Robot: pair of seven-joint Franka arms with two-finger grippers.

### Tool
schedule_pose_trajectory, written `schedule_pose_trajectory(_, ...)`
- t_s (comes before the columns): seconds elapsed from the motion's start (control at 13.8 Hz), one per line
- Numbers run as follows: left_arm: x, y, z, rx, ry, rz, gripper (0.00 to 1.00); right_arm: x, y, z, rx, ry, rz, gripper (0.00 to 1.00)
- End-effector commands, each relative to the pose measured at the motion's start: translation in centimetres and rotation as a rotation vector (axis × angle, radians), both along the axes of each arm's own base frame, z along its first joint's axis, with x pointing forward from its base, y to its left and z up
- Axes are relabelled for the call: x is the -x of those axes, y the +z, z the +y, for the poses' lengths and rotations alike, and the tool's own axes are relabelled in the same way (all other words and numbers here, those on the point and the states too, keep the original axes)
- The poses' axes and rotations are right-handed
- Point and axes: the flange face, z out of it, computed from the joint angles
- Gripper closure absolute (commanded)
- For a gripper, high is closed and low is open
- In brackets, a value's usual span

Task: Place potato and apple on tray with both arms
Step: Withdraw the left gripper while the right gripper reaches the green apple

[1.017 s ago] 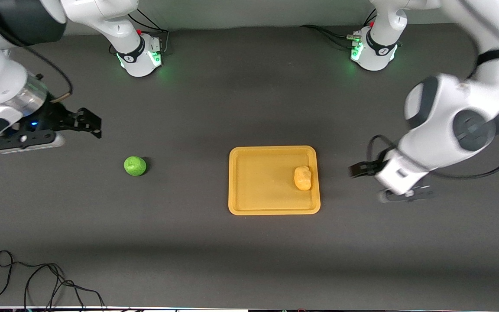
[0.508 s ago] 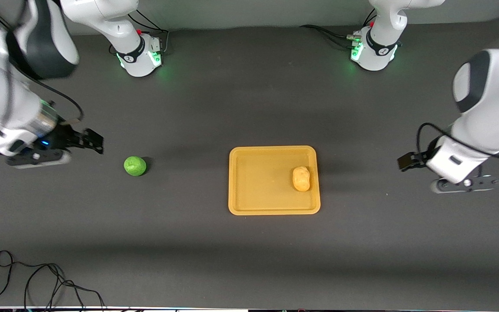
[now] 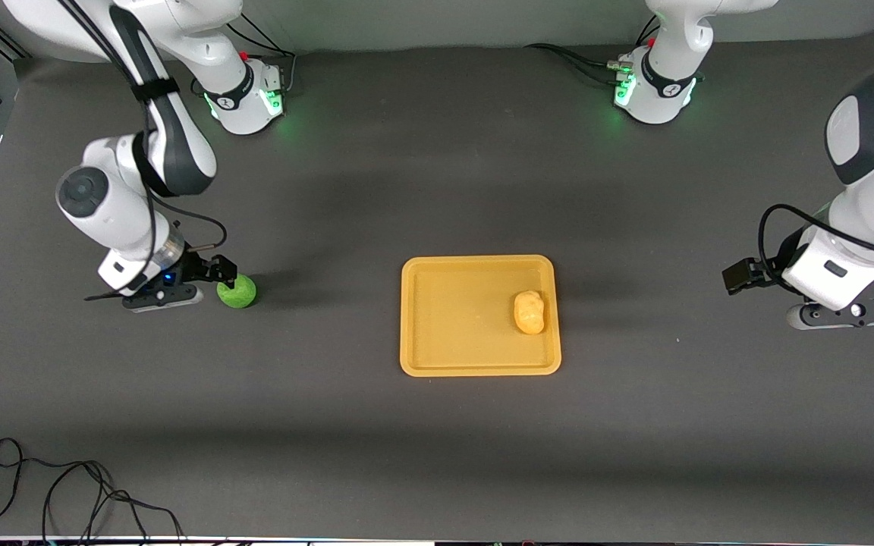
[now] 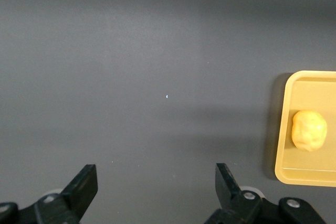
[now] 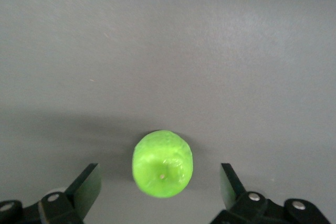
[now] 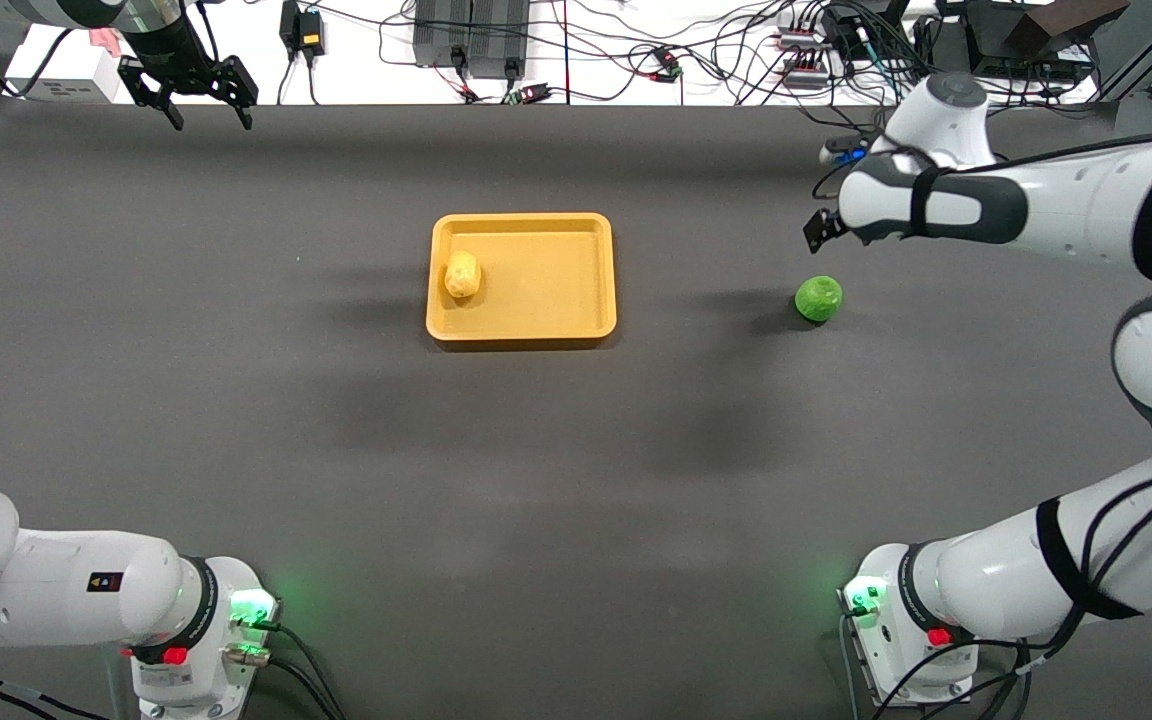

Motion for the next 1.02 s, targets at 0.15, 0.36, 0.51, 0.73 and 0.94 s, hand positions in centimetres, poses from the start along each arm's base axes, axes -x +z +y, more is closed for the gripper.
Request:
schedule_pose_trajectory(0.15, 0.7, 1.2, 3.1, 0.0, -0.034, 0.0, 0.0, 1.1, -6.9, -0.7, 0.015, 0.032, -0.055, 0.0)
schedule_pose_trajectory(0.36, 1.9, 2.1, 4.5, 0.063, -0.076, 0.043, 0.0, 1.5, -8.6, -0.6, 0.021, 0.036, -0.032, 0.0)
schedule_pose_trajectory(0.51, 2.3, 1.5, 4.8, 0.061, -0.076, 0.074, 0.0, 2.4, -10.3, -0.4, 0.026, 0.041, 0.008, 0.0)
schedule_pose_trajectory(0.73, 2.5, 1.2, 5.7, 0.041, -0.068, 0.092, 0.0, 2.2, -10.3, -0.3, 0.026, 0.043, 0.017, 0.48)
schedule_pose_trajectory(0.94, 2.8, 1.8, 6.9, 0.041, -0.064, 0.084, 0.0, 0.7, -7.9, 0.0, 0.02, 0.04, 0.002, 0.49)
